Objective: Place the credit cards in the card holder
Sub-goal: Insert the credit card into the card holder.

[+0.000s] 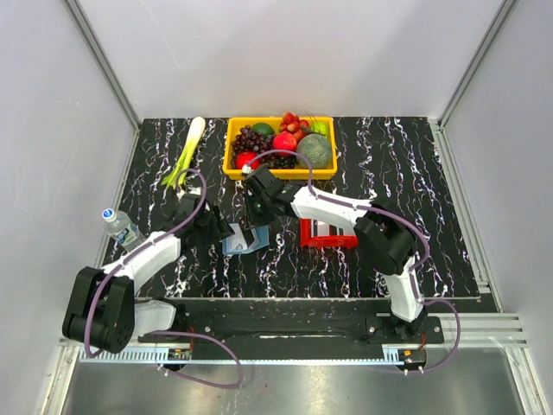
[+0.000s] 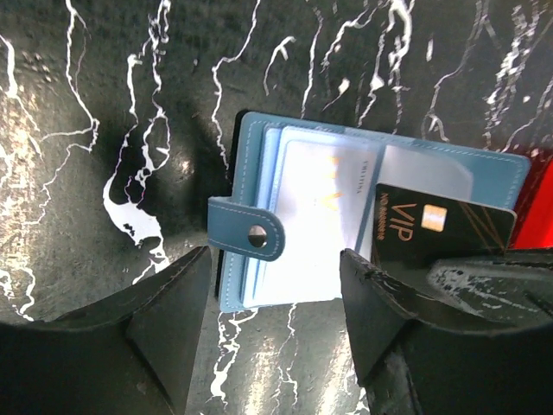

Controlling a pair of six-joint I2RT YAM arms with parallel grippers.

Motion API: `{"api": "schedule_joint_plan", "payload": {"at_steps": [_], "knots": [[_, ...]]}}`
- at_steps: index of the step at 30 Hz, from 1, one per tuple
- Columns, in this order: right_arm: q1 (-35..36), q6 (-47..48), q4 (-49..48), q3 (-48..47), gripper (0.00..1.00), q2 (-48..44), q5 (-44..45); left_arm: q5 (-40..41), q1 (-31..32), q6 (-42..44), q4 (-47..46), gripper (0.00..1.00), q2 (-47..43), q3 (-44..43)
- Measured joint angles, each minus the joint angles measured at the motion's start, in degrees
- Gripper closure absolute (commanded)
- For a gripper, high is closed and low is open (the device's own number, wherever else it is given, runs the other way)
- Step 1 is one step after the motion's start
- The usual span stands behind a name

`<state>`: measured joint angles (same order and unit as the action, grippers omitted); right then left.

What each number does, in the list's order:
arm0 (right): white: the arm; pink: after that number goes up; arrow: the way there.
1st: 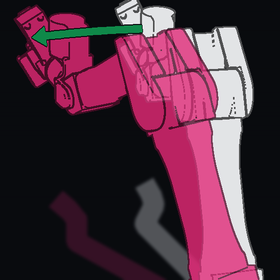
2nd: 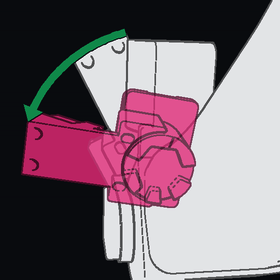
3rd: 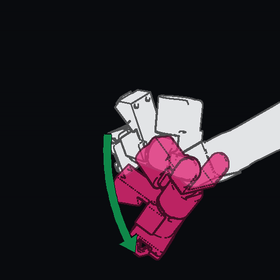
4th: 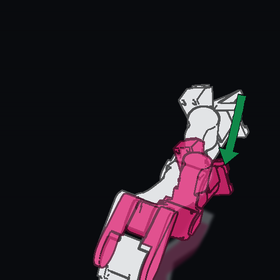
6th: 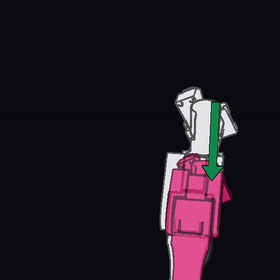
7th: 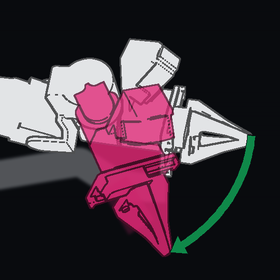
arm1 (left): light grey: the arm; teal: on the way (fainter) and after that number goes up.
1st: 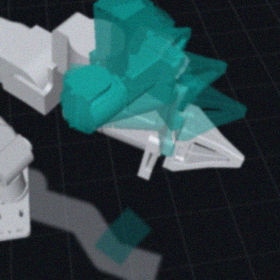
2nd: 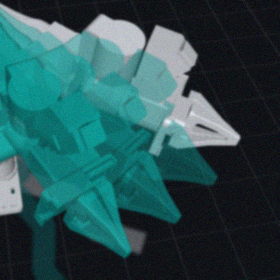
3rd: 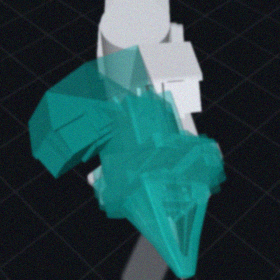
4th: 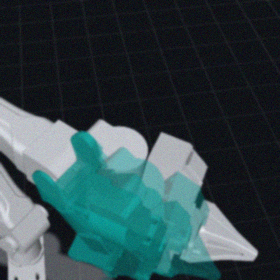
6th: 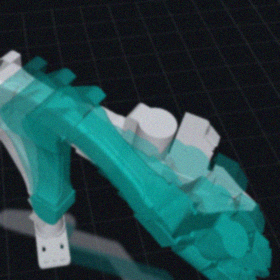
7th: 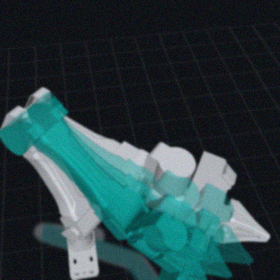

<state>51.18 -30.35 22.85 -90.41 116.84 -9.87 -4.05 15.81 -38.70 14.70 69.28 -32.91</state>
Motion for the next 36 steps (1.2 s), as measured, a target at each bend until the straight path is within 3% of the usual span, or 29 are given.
{"api": "schedule_joint_plan", "payload": {"at_steps": [9, 12, 21, 28, 36], "knots": [[0.04, 1.07, 1.68, 0.00, 1.00, 1.05, 3.34, 0.48, 0.00, 0.66, -0.74, 0.44, 4.74, 0.70], [0.04, 1.05, 1.64, 0.02, 1.00, 1.05, 3.34, 1.03, 0.00, 0.92, -1.22, 0.53, 4.96, 0.70], [-0.24, 0.98, 0.90, 0.66, 1.00, 1.05, 3.32, 2.54, -0.04, 1.79, 0.61, 0.37, 1.84, 0.63], [-1.53, 0.37, -0.90, 3.15, 1.00, 1.05, 2.84, 0.13, -0.04, 3.23, 0.42, 0.39, -10.05, -3.80], [-2.95, -1.73, -3.67, 6.36, 1.00, 0.92, 2.27, -9.20, 0.83, 0.85, -7.02, 0.42, -1.46, -3.19]]}}
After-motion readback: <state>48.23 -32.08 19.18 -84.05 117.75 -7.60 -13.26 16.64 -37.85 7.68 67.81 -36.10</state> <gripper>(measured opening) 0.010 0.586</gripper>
